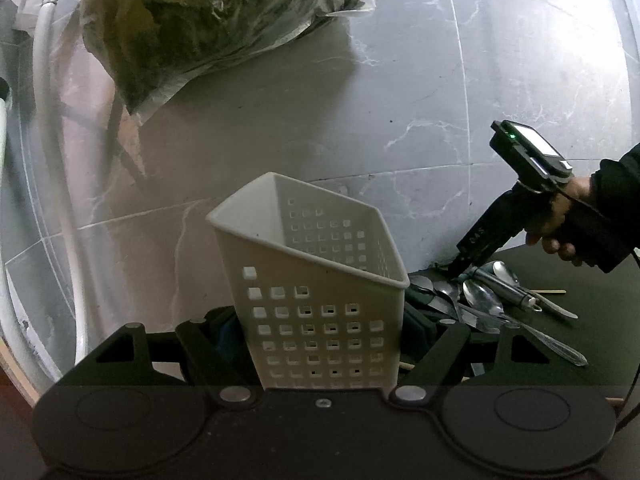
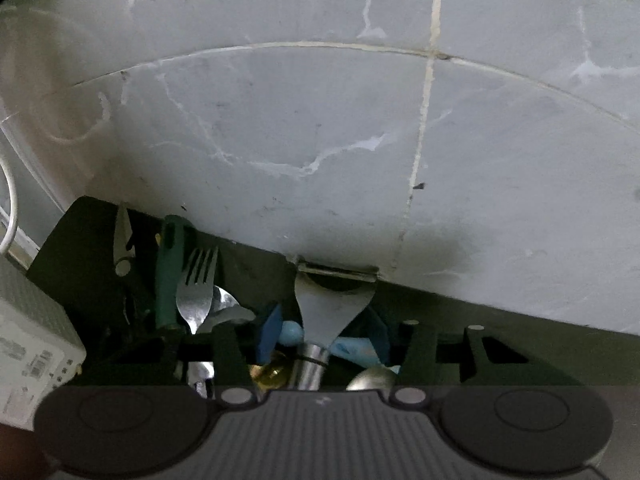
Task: Organize utensils
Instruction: 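Grasp the metal peeler from the cutlery pile with the right tool while the left tool holds the basket, then lift the peeler with the right tool and drop it into the basket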
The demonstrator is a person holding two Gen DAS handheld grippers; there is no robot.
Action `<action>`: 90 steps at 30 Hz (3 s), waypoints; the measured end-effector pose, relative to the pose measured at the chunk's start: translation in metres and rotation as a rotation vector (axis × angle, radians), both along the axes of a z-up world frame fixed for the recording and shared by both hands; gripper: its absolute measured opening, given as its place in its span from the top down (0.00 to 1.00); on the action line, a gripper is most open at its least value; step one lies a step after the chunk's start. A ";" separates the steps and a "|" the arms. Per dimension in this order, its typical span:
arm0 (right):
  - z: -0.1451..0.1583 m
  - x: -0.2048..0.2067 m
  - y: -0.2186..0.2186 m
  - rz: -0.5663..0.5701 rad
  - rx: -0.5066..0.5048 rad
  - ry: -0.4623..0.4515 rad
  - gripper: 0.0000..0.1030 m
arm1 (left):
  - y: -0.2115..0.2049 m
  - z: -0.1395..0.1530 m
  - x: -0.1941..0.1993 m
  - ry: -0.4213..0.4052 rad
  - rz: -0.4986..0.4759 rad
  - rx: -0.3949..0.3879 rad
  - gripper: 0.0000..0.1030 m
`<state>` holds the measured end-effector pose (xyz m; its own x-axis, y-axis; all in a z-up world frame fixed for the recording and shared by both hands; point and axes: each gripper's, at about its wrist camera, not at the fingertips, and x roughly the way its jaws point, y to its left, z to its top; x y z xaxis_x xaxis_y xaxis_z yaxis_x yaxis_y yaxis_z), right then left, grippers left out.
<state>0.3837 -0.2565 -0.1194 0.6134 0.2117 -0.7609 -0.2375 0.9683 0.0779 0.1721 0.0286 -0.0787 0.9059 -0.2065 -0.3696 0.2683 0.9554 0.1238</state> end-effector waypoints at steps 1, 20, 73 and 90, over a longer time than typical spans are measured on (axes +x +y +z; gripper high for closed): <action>-0.001 0.002 0.001 -0.003 -0.008 0.000 0.49 | -0.001 0.000 0.000 0.000 0.000 0.000 0.24; 0.000 -0.017 0.010 -0.163 0.044 -0.046 0.62 | 0.003 -0.001 0.002 0.002 -0.026 -0.005 0.24; 0.131 -0.214 0.098 0.039 0.494 -0.827 0.81 | 0.032 0.004 -0.018 0.028 -0.257 -0.011 0.24; 0.065 -0.228 0.145 0.182 0.361 -0.655 0.71 | 0.043 0.005 -0.026 0.021 -0.237 -0.028 0.24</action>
<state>0.1557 -0.1115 -0.0543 0.8468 0.5184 -0.1192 -0.4970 0.8509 0.1698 0.1456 0.0719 -0.0736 0.8234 -0.4225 -0.3788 0.4873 0.8686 0.0905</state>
